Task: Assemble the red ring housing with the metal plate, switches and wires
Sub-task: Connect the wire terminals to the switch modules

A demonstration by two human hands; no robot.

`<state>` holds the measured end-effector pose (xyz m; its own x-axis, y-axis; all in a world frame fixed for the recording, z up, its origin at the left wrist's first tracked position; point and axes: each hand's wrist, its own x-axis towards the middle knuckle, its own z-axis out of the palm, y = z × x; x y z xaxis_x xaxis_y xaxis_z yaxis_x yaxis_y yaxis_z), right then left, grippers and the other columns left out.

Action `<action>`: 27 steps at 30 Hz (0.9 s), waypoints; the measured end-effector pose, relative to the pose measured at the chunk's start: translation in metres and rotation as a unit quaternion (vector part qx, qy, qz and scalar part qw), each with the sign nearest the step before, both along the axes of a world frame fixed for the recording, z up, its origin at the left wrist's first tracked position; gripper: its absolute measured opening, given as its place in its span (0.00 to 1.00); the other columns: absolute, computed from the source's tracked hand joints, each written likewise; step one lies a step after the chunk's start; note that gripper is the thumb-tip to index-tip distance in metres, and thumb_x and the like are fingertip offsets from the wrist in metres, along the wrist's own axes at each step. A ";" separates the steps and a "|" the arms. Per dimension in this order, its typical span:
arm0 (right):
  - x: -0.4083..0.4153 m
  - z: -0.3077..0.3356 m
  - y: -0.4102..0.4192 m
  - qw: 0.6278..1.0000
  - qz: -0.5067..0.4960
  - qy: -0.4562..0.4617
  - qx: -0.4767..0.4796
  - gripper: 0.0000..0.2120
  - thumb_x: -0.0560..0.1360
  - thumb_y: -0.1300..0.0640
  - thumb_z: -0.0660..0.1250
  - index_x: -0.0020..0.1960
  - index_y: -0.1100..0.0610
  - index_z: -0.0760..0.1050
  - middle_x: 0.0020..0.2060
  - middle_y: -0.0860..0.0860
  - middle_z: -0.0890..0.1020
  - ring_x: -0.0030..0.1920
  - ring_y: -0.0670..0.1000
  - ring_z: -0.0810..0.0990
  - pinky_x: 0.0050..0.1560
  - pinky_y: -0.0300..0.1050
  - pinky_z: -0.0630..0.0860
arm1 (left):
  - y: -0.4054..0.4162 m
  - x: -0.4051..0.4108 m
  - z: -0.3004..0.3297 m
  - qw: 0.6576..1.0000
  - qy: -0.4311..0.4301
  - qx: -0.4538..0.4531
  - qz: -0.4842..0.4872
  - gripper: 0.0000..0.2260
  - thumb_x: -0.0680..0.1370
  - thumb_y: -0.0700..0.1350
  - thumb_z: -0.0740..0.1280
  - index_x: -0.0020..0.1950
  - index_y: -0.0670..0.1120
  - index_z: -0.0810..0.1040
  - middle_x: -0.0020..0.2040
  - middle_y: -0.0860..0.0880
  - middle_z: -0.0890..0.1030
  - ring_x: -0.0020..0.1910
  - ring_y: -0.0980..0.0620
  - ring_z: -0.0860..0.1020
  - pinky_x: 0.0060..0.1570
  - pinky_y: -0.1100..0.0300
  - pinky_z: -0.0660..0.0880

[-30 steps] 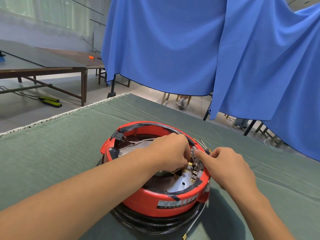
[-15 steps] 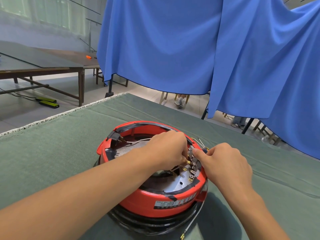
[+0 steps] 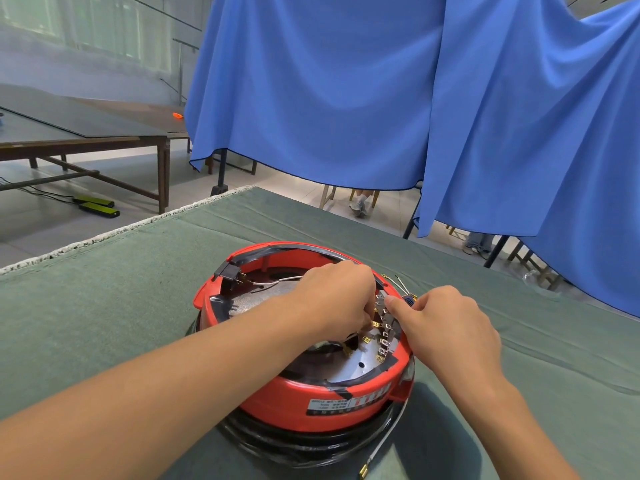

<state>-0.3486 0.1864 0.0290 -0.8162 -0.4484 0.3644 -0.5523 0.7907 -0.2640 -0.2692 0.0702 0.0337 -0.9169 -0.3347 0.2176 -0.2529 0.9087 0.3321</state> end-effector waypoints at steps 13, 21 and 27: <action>-0.001 -0.002 0.001 1.000 0.011 -0.001 -0.010 0.27 0.73 0.36 0.62 0.31 0.59 0.74 0.27 0.51 0.75 0.32 0.56 0.72 0.31 0.44 0.64 | -0.002 0.001 0.000 1.000 0.001 -0.003 -0.003 0.06 0.74 0.46 0.69 0.48 0.52 0.84 0.47 0.48 0.83 0.46 0.44 0.79 0.41 0.57 0.70; -0.001 -0.002 0.000 1.000 0.011 -0.002 -0.012 0.27 0.74 0.36 0.62 0.30 0.58 0.73 0.27 0.51 0.76 0.33 0.57 0.74 0.31 0.43 0.64 | 0.002 -0.001 -0.002 1.000 0.009 -0.023 0.003 0.05 0.75 0.46 0.68 0.48 0.49 0.83 0.47 0.47 0.82 0.46 0.42 0.79 0.40 0.56 0.69; 0.000 -0.003 0.000 1.000 0.014 -0.003 -0.015 0.26 0.74 0.37 0.62 0.31 0.58 0.73 0.28 0.52 0.77 0.35 0.58 0.76 0.32 0.43 0.65 | 0.005 0.000 -0.002 0.999 0.021 -0.026 -0.001 0.06 0.74 0.45 0.69 0.48 0.51 0.84 0.46 0.47 0.83 0.46 0.43 0.79 0.39 0.57 0.67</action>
